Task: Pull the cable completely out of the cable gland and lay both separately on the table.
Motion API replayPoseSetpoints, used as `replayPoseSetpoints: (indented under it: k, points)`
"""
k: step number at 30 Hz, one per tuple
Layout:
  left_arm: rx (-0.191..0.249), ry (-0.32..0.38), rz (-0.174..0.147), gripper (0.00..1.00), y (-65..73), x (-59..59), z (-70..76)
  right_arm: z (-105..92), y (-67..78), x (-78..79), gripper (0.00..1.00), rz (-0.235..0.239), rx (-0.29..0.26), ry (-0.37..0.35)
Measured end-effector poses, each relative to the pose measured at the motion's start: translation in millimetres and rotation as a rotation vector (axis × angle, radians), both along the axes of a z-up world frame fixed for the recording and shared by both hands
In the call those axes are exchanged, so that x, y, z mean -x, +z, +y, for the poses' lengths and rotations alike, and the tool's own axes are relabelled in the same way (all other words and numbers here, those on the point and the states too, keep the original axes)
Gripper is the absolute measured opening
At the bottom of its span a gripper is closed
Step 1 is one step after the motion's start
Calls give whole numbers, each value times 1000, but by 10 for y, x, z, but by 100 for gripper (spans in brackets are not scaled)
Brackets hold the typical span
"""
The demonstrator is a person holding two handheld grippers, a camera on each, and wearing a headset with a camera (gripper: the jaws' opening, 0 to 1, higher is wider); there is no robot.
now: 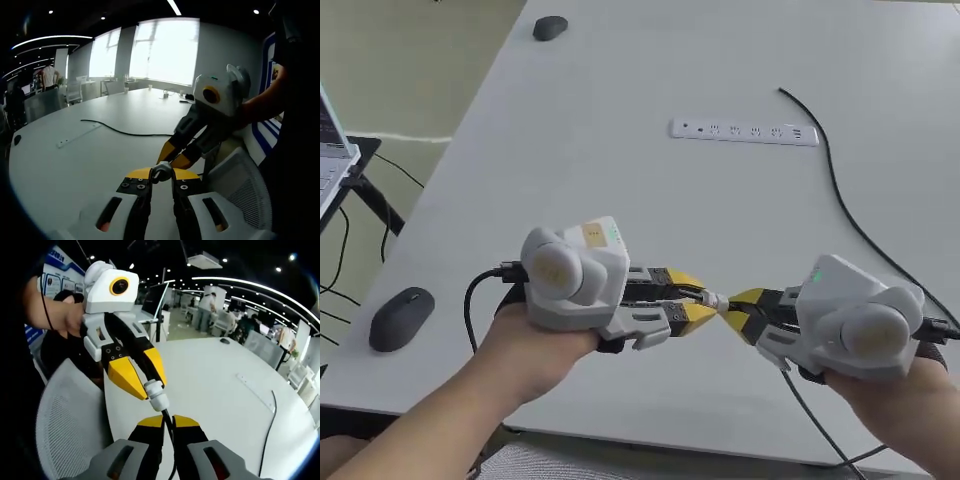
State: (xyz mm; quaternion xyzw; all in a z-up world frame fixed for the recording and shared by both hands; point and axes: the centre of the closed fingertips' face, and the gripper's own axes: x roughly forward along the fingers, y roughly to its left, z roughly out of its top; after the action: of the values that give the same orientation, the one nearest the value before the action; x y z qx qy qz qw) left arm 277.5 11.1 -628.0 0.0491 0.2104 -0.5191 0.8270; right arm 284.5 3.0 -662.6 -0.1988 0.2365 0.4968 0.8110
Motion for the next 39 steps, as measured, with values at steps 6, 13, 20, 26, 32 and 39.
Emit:
replayPoseSetpoints:
  k: [6,13,20,26,32,39]
  points:
    - [3,7,-3,15,13,-21,9,-100,-90,-27,0,48,15,-53]
    - [12,16,-5,15,27,-41,30,-276,-211,-57,0,128,2,-139]
    - [11,22,-6,15,21,-59,37,-392,-311,-30,0,146,22,-166]
    - [4,20,-4,15,5,-56,47,-561,-379,-27,0,178,12,-225]
    - [-3,18,6,15,-50,-46,58,-662,-368,-82,0,189,-5,-271]
    - [-11,18,11,15,-169,-40,72,-702,-363,-127,0,195,0,-296]
